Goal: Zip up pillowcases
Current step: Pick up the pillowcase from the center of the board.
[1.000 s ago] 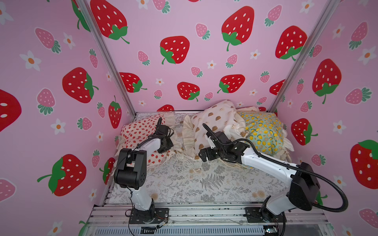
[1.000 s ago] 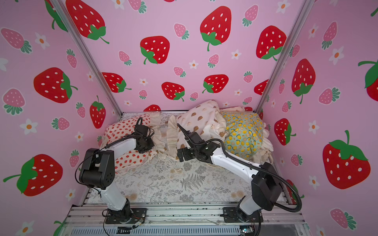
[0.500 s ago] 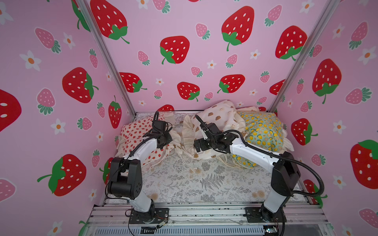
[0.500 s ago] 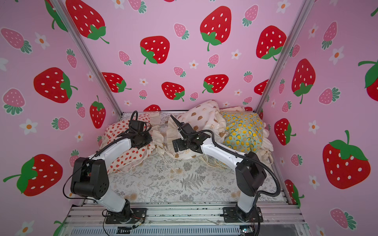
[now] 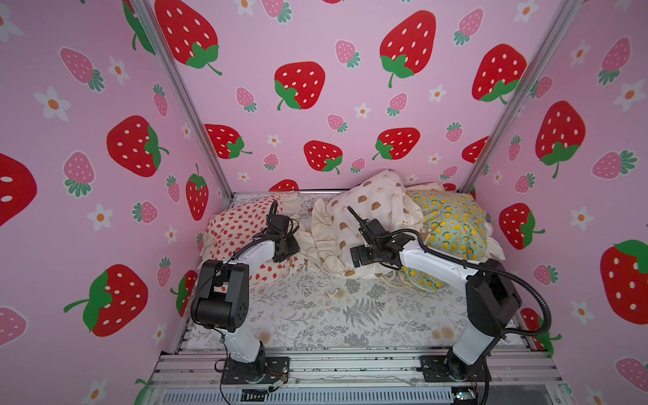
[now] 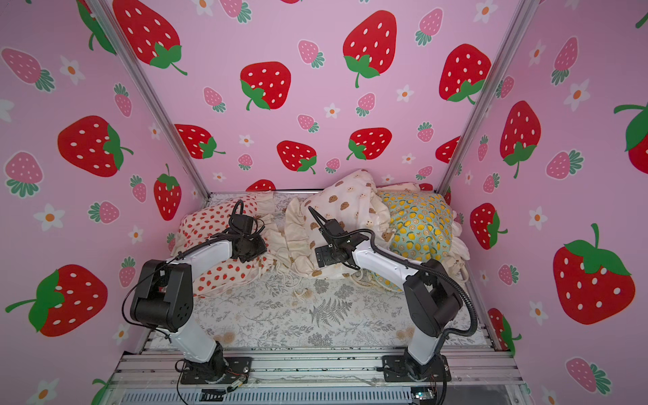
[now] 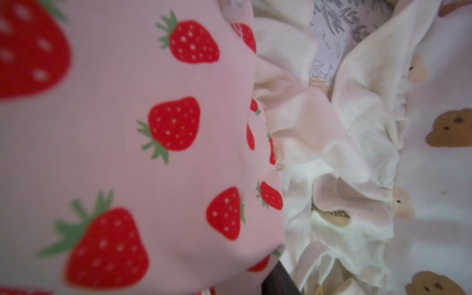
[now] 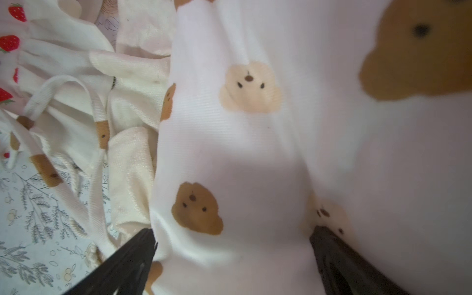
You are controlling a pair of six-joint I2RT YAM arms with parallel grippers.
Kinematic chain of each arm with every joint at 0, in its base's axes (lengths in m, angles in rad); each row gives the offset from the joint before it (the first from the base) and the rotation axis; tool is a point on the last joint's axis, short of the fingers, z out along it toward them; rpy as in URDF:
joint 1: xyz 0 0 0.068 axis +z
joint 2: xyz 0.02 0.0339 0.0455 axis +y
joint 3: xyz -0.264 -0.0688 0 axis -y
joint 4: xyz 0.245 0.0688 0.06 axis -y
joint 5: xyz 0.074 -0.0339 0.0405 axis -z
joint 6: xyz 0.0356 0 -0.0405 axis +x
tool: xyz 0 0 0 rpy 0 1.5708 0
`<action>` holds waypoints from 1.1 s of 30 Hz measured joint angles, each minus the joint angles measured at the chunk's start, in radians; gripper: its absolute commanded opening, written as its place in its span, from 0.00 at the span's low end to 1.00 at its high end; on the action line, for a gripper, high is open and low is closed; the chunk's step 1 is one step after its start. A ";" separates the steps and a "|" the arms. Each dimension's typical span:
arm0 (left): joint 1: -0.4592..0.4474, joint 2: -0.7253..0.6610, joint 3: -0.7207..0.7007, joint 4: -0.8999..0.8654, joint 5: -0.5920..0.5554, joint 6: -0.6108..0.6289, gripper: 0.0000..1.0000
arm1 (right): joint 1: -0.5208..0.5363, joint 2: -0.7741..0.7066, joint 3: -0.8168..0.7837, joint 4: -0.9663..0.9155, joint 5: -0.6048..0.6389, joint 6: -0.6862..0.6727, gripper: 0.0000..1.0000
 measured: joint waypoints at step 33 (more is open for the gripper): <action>-0.003 -0.039 0.420 -0.189 -0.047 0.116 0.00 | -0.016 -0.118 -0.089 0.005 -0.008 -0.012 1.00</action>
